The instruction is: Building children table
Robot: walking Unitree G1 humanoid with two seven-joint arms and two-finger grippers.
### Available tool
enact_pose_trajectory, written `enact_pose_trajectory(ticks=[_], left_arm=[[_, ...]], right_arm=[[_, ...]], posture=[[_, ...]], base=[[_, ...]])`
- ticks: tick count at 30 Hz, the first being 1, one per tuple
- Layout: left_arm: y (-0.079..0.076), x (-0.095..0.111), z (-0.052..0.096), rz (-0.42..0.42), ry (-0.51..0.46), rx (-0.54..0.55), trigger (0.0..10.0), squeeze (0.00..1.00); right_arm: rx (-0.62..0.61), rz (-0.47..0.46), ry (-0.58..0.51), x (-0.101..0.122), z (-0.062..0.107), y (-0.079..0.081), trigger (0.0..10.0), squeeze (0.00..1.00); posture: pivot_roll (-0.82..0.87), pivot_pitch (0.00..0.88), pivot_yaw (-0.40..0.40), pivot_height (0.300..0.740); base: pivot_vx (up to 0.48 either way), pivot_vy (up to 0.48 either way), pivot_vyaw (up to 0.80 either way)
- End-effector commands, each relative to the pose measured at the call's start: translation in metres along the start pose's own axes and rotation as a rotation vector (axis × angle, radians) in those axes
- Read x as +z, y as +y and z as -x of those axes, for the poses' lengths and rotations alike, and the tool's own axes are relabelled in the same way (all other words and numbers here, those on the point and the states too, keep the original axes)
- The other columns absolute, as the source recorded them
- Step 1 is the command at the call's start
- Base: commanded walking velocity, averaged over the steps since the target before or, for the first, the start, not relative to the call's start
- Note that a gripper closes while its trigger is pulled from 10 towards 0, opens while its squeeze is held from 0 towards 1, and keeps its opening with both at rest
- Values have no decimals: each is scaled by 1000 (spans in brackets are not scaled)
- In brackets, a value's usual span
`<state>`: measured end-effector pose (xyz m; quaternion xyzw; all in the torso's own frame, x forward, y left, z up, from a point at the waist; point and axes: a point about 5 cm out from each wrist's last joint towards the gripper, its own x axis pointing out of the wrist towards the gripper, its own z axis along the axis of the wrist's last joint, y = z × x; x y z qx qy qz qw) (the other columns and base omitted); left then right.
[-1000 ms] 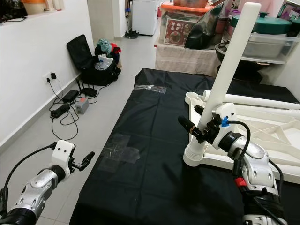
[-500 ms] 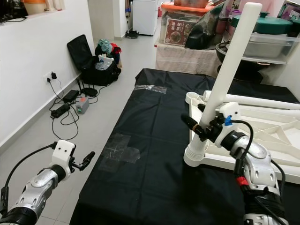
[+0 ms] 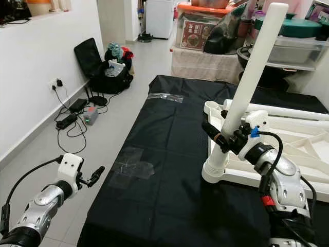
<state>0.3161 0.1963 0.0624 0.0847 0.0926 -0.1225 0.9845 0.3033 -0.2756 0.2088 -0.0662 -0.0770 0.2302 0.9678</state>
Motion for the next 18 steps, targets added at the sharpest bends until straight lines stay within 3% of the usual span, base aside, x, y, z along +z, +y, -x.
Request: enact_pose_trajectory(ticks=[1,3,4,5,6,7,8,9,12,13,14,15,18], left_arm=[[1,0,-1,-17,9,-10,10000,0],[1,0,-1,-18,8,-10,10000,0],[1,0,-1,-18,9,-9,10000,0],[2,0,-1,-18,9,-9,10000,0],[2,0,-1,-19,9,-9,10000,0],[2,0,-1,-19,9,-9,10000,0],[2,0,-1,-19,9,-9,10000,0],[2,0,-1,-19,9,-9,10000,0],[2,0,-1,-18,9,-8,10000,0],[1,0,-1,-18,9,-8,10000,0],[1,0,-1,-18,9,-8,10000,0],[1,0,0,-17,9,-8,10000,0],[1,0,0,-17,8,-8,10000,0]], right_arm=[[3,-2,-10,1,2,0,0,0],[-7,3,-6,1,2,-1,0,0],[-17,7,6,1,1,-2,3412,0],[-24,11,16,0,1,-3,3412,0],[-17,13,13,0,1,-2,10000,0],[-17,13,13,0,1,-2,10000,0],[-3,8,-11,2,1,0,863,0],[2,4,-19,2,1,2,0,0],[-8,0,-6,1,1,2,0,0],[-16,3,6,0,0,1,10000,0],[-20,5,11,0,0,1,10000,0],[-11,-5,-10,1,0,2,863,0],[-3,-6,-22,2,1,3,0,0]], posture=[[9,0,-20,740],[9,0,-20,740],[9,0,-20,740],[9,0,-20,740],[9,0,-20,740],[9,0,-20,740],[9,0,-20,740],[12,0,-21,740],[12,0,-23,740],[13,0,-23,740],[13,0,-23,740],[14,0,-24,740],[14,0,-24,740]], base=[[0,0,0],[0,0,0],[0,0,0],[0,0,0],[0,0,0],[0,0,0],[0,0,0],[0,0,0],[0,0,0],[0,0,0],[0,0,0],[0,0,0],[0,0,0]])
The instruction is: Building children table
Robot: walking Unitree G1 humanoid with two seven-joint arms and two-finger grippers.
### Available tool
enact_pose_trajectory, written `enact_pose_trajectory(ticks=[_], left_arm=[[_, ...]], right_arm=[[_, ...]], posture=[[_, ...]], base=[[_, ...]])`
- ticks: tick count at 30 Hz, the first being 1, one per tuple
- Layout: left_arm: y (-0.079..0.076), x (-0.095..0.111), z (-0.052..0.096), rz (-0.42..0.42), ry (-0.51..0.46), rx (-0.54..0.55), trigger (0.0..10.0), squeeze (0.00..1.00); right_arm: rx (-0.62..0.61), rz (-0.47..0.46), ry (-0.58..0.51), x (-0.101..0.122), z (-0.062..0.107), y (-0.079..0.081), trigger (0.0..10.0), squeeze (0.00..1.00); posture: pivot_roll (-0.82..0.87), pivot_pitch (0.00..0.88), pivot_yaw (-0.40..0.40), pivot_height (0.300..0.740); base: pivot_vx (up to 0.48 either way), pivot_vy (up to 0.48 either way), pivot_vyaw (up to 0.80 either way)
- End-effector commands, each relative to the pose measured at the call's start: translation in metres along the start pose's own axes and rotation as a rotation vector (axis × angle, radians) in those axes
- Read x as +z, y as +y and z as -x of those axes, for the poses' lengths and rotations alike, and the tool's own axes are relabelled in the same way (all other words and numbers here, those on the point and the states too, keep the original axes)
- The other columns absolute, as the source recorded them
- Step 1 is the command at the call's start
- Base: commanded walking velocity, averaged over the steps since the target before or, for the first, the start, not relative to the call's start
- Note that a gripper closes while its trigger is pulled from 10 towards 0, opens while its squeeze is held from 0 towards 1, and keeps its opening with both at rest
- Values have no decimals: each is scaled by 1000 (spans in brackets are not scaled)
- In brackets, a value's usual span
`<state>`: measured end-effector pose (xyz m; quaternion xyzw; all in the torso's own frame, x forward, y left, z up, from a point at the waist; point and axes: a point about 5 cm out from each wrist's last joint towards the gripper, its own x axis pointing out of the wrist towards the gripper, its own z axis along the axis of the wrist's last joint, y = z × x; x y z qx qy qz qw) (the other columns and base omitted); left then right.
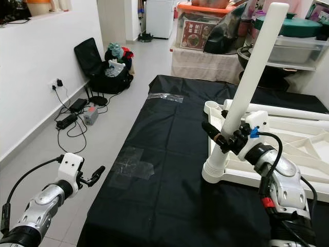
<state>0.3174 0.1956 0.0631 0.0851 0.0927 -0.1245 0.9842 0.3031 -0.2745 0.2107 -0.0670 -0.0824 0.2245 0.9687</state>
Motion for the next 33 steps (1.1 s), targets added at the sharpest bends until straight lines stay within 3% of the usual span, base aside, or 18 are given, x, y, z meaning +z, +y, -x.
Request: enact_pose_trajectory(ticks=[1,2,3,4,6,7,10,13,14,15,16,22,23,25,26,27,32,33], left_arm=[[1,-2,1,-15,9,-3,10000,0],[1,-2,1,-15,9,-3,10000,0],[2,-2,1,-14,9,-2,10000,0],[1,-2,2,-14,9,-2,10000,0],[1,-2,2,-13,9,-1,10000,0],[1,-2,2,-13,9,-1,10000,0],[1,-2,2,-13,9,0,10000,0],[1,-3,2,-12,10,0,10000,0],[1,-3,2,-12,11,1,10000,0],[1,-3,2,-12,11,1,10000,0],[1,-3,2,-11,10,1,10000,0],[0,-3,2,-10,10,2,10000,0],[0,-4,2,-10,10,3,10000,0],[0,-4,2,-10,10,3,10000,0],[0,-4,2,-9,10,3,10000,0],[0,-4,3,-9,9,4,10000,0],[1,-4,3,-9,8,8,10000,0],[1,-4,3,-9,8,8,10000,0]], right_arm=[[0,-8,-4,0,1,2,0,0],[0,-8,-4,0,1,2,0,0],[-4,-4,3,0,0,1,10000,0],[0,0,-8,1,0,2,5922,0],[5,2,-18,2,0,2,5922,0],[18,-12,-34,3,0,4,0,0],[18,-11,-28,3,0,4,0,0],[11,-2,-3,2,-2,2,1176,0],[11,5,17,1,-4,2,10000,0],[11,5,17,1,-4,2,10000,0],[34,-6,-22,4,-4,4,0,0],[25,-1,3,2,-6,3,0,0],[18,8,27,0,-7,3,10000,0],[18,8,27,0,-7,3,10000,0],[29,5,5,1,-8,4,3137,0],[42,3,-4,2,-8,5,0,0],[96,23,5,3,-12,8,0,0],[116,24,8,4,-14,9,3882,0]], posture=[[14,0,-25,740],[14,0,-25,740],[13,0,-26,740],[15,0,-28,740],[15,0,-28,740],[16,0,-30,740],[15,0,-31,740],[16,0,-34,740],[16,0,-35,740],[16,0,-35,740],[19,0,-38,740],[20,0,-40,740],[23,0,-42,740],[23,0,-42,740],[25,0,-44,740],[25,0,-44,740],[29,0,-48,740],[31,0,-52,740]], base=[[0,0,0],[0,0,0],[0,0,0],[0,0,0],[0,0,0],[0,0,0],[0,0,0],[0,0,0],[0,0,0],[0,0,0],[0,0,0],[0,0,0],[0,0,0],[0,0,0],[0,0,0],[0,0,0],[0,0,0],[0,0,0]])
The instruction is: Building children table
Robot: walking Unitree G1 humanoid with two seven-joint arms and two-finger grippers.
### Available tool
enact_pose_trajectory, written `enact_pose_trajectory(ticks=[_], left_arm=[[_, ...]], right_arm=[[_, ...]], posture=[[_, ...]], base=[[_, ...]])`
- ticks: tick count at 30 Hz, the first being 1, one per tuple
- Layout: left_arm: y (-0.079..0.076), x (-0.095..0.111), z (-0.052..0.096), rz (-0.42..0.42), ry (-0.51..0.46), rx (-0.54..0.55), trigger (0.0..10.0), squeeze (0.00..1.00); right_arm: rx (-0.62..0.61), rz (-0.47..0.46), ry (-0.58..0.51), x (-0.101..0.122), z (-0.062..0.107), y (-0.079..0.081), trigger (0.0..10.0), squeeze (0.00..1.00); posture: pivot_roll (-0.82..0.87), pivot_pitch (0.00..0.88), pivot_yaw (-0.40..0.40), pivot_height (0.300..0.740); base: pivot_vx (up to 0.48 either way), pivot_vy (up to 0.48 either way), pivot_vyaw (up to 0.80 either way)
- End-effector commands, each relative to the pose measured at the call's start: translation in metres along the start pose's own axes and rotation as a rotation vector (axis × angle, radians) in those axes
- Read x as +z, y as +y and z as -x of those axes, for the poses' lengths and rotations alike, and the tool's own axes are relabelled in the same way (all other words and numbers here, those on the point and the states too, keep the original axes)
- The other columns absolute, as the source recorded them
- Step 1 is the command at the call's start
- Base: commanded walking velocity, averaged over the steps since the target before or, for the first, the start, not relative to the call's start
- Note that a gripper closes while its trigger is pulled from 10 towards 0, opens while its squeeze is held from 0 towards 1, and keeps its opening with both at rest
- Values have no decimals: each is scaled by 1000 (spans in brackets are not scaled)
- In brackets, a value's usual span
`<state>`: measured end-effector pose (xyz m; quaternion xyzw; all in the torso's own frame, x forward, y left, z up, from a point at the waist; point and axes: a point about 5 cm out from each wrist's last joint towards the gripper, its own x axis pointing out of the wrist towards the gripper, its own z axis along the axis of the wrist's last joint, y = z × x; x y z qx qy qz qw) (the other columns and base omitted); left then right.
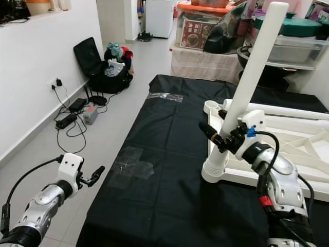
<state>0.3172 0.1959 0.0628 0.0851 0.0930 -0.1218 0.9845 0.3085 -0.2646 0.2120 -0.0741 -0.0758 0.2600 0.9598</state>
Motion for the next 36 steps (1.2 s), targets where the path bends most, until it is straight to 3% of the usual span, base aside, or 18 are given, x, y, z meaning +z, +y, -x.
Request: enact_pose_trajectory(ticks=[1,14,24,30,36], left_arm=[[0,-3,2,-9,6,4,10000,0],[2,-5,4,-6,5,15,10000,0],[1,-5,4,-8,9,7,10000,0],[0,-5,3,-7,11,8,10000,0],[-1,-6,3,-6,13,3,10000,0]], right_arm=[[58,18,13,3,-6,2,10000,0],[38,34,46,-2,-11,1,10000,0],[-137,-3,108,-16,-3,11,10000,0],[-250,-42,81,-13,1,18,10000,0],[-286,-53,54,-13,1,22,10000,0]], posture=[[34,0,-56,740],[41,0,-63,740],[25,0,-52,740],[16,0,-45,740],[15,0,-42,740]], base=[[0,0,0],[0,0,0],[0,0,0],[0,0,0],[0,0,0]])
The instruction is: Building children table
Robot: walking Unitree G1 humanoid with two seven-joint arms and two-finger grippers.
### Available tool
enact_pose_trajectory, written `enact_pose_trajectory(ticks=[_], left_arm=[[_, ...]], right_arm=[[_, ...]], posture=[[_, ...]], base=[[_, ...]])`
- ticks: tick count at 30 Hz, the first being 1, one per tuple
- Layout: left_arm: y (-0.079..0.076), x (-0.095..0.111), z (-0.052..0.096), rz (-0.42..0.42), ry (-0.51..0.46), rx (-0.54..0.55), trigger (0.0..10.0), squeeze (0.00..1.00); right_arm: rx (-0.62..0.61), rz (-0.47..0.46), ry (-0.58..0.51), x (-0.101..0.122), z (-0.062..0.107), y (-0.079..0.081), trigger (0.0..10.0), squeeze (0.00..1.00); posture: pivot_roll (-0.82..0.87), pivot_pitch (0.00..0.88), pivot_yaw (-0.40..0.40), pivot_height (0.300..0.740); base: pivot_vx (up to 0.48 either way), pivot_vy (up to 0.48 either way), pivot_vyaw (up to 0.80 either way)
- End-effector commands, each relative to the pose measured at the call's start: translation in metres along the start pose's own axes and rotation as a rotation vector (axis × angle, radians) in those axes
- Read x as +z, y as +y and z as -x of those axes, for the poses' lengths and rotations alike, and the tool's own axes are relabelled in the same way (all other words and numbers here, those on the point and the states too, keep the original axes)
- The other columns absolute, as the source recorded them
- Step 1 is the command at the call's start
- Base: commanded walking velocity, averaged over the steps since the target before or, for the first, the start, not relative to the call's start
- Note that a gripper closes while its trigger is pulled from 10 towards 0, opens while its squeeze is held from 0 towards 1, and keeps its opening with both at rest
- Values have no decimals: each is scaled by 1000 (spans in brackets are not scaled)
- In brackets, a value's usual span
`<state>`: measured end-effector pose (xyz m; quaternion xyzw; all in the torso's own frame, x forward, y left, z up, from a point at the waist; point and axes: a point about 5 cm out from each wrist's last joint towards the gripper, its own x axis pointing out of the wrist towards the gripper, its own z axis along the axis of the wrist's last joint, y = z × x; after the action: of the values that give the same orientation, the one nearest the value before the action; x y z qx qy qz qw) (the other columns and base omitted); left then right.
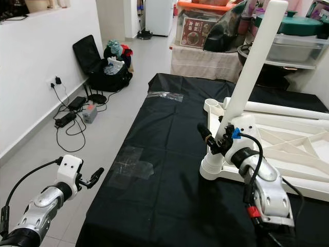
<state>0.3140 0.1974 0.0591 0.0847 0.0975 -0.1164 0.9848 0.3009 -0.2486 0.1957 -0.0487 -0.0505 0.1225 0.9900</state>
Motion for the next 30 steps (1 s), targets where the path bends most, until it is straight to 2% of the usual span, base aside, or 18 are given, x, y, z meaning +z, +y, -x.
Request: enact_pose_trajectory(ticks=[1,2,3,7,8,27,30], left_arm=[[-1,-1,0,-9,3,-8,10000,0],[-1,-1,0,-9,3,-8,10000,0],[-1,-1,0,-10,3,-6,10000,0],[0,-1,0,-11,3,-4,10000,0],[0,-1,0,-11,3,-3,10000,0],[-1,-2,1,-8,6,-1,10000,0],[-2,-4,2,-8,9,-3,10000,0]], right_arm=[[-4,-11,-7,0,1,2,10000,0],[-4,-11,-7,0,1,2,10000,0],[-4,-10,-12,1,1,2,5490,0],[-6,-11,-13,3,0,2,5490,0],[-23,-10,-10,4,-1,0,0,0],[-123,-8,3,6,0,5,0,0],[-257,41,51,4,3,2,0,0]], posture=[[16,0,-42,740],[16,0,-42,740],[16,0,-44,740],[17,0,-44,740],[16,0,-46,740],[12,0,-47,740],[8,0,-45,740]], base=[[0,0,0],[0,0,0],[0,0,0],[0,0,0],[0,0,0],[0,0,0],[0,0,0]])
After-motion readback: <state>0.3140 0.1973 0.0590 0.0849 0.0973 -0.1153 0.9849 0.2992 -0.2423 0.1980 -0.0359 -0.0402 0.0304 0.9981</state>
